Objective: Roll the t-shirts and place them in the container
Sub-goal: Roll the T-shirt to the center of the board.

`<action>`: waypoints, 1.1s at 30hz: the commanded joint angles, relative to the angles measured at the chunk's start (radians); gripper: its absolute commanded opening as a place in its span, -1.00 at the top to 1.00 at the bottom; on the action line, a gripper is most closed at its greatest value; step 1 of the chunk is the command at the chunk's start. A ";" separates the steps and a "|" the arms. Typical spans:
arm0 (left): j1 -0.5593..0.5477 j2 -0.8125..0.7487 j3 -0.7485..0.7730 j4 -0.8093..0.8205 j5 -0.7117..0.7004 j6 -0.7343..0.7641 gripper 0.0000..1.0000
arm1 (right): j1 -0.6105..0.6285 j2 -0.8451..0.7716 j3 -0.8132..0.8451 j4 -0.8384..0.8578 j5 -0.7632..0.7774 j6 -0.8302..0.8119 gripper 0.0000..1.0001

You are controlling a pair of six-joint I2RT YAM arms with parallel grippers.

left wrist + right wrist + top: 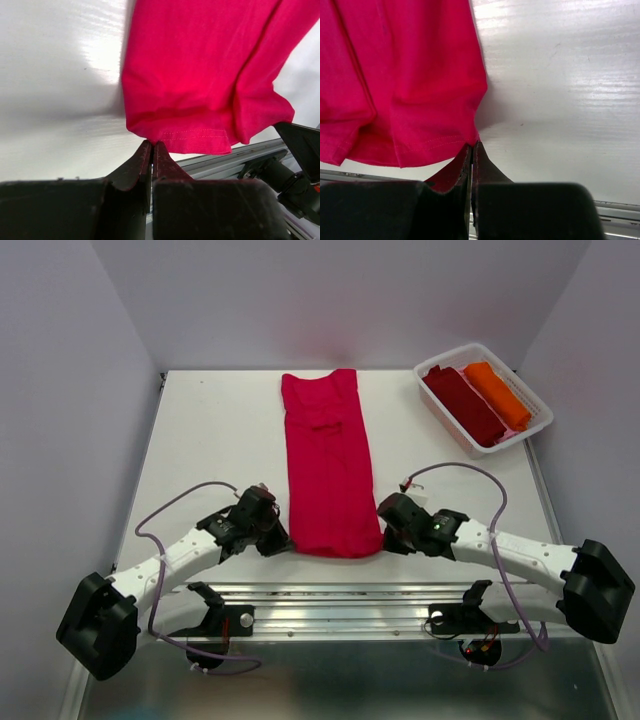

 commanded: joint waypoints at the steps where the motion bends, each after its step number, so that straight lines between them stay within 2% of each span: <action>1: -0.014 -0.012 -0.039 -0.025 0.016 -0.006 1.00 | 0.021 -0.009 -0.024 -0.026 -0.038 0.053 0.99; 14: -0.037 -0.011 -0.071 -0.025 0.016 -0.011 1.00 | 0.058 0.020 -0.035 -0.055 -0.043 0.100 0.99; 23: -0.037 0.023 0.036 -0.034 -0.018 0.031 1.00 | 0.058 -0.007 0.042 -0.130 0.071 0.082 0.99; 33: -0.017 0.080 0.116 0.004 -0.060 0.048 1.00 | 0.058 0.065 0.121 -0.137 0.149 0.043 0.99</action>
